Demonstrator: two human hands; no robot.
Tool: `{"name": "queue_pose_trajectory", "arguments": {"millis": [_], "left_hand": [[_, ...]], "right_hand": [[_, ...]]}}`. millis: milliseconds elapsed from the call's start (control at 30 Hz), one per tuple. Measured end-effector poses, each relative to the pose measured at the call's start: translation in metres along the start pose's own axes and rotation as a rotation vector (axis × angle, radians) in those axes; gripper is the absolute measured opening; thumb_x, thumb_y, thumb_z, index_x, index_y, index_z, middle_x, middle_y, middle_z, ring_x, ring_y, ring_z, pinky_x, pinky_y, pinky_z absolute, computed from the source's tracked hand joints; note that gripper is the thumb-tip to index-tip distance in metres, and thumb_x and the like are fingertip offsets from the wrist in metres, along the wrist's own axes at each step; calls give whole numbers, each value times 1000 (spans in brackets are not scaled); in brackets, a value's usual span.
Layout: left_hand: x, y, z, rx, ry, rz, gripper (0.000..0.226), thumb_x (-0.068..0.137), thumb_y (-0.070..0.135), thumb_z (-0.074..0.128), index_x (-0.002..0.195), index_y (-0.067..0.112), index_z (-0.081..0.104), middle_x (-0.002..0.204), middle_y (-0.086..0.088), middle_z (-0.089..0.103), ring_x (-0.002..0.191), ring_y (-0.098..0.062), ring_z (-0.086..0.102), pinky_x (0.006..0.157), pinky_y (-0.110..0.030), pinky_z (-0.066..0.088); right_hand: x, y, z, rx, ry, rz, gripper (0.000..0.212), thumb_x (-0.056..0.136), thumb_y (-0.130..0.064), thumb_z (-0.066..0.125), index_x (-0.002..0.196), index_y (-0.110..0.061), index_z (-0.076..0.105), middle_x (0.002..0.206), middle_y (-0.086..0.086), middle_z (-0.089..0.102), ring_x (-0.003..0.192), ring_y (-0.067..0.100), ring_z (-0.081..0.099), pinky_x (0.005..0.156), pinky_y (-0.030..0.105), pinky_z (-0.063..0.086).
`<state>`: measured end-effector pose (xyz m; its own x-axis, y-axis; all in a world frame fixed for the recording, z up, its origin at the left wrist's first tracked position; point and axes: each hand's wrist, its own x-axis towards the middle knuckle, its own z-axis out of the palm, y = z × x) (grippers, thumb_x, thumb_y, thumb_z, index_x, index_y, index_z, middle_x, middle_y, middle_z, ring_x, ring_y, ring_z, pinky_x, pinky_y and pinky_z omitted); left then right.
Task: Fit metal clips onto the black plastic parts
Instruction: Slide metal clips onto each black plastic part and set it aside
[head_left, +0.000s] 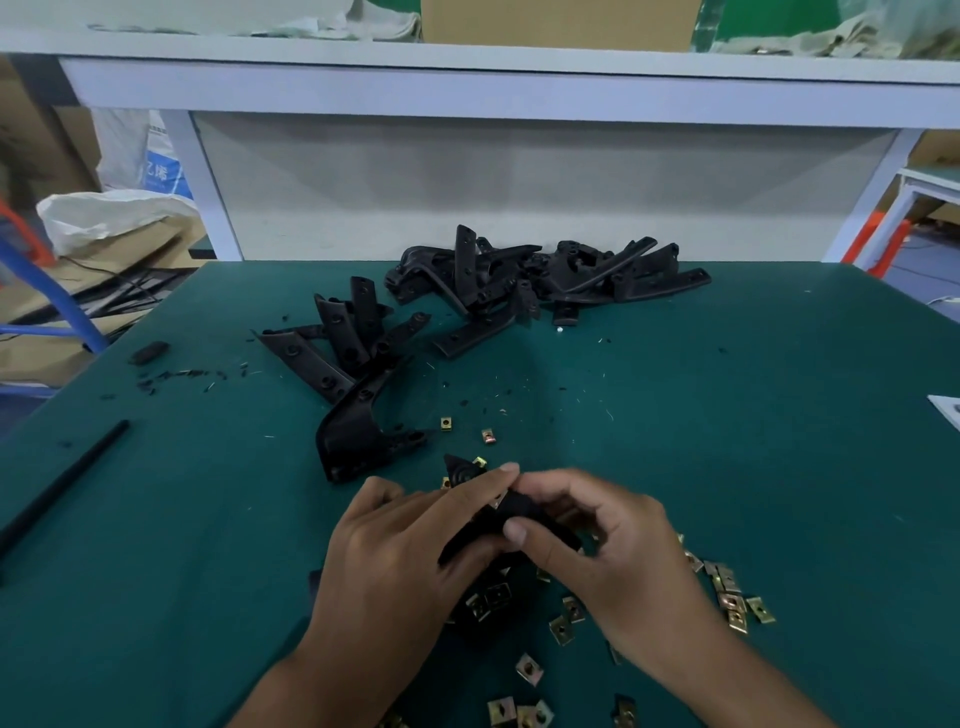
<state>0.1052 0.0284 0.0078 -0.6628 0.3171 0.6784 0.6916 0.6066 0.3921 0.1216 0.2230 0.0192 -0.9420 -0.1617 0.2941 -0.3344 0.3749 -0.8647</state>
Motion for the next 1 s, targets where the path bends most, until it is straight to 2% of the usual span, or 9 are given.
{"name": "queue_pose_trajectory", "arguments": {"millis": [133, 200, 300, 400, 533, 700, 767, 833, 1000], "left_hand": [[4, 3, -4, 22, 47, -102, 45, 90, 55, 59, 129, 32, 64, 90, 28, 65, 82, 19, 36, 72, -22, 38], [6, 2, -8, 74, 76, -176, 46, 91, 55, 54, 133, 36, 58, 94, 35, 53, 81, 15, 34, 73, -19, 35], [9, 2, -12, 146, 122, -232, 47, 91, 51, 54, 133, 30, 58, 96, 23, 65, 82, 13, 26, 74, -21, 35], [10, 4, -13, 191, 79, -252, 54, 89, 59, 56, 133, 27, 59, 99, 13, 70, 85, 6, 38, 80, -26, 35], [8, 6, -11, 200, 11, -261, 64, 86, 68, 55, 134, 27, 59, 101, 12, 68, 89, -4, 46, 85, -24, 29], [7, 4, -10, 198, 9, -260, 64, 86, 70, 55, 135, 29, 56, 101, 14, 65, 86, 2, 39, 87, -23, 27], [7, 4, -10, 197, 5, -264, 64, 86, 69, 57, 135, 29, 56, 102, 14, 64, 86, 5, 32, 87, -22, 27], [7, 4, -9, 198, -1, -261, 63, 86, 66, 58, 136, 28, 56, 104, 12, 65, 88, 1, 37, 87, -22, 27], [6, 4, -10, 173, 14, -252, 61, 86, 66, 57, 134, 28, 57, 101, 13, 64, 88, 9, 29, 85, -22, 29]], "right_hand": [[7, 1, -16, 61, 21, 51, 20, 97, -48, 59, 114, -46, 70, 109, -17, 72, 105, 6, 66, 85, 17, 52], [9, 6, -27, -113, 28, 74, 16, 98, -42, 60, 111, -47, 69, 104, -21, 68, 99, 3, 62, 78, 14, 48], [8, 13, -33, -453, -210, 78, 27, 91, -56, 62, 116, -47, 65, 105, -30, 59, 105, -2, 53, 78, 12, 43], [7, 14, -30, -556, -330, 34, 41, 87, -68, 57, 122, -47, 63, 108, -33, 52, 111, -6, 46, 84, 15, 39], [5, 11, -20, -567, -390, -58, 34, 94, -59, 57, 124, -45, 65, 112, -27, 50, 116, -2, 41, 98, 18, 37], [4, 9, -15, -575, -365, -88, 14, 96, -48, 61, 104, -37, 65, 106, -24, 53, 110, 0, 43, 90, 20, 39], [4, 8, -16, -507, -306, -60, 9, 96, -41, 64, 99, -32, 63, 96, -22, 58, 99, 2, 50, 80, 16, 39], [6, 4, -18, -270, -207, 45, 4, 96, -32, 67, 100, -32, 65, 91, -18, 64, 88, 6, 59, 71, 14, 42], [11, -8, -22, 249, -68, 229, 16, 97, -22, 66, 101, -36, 74, 86, -15, 70, 81, 0, 63, 71, 15, 49]]}}
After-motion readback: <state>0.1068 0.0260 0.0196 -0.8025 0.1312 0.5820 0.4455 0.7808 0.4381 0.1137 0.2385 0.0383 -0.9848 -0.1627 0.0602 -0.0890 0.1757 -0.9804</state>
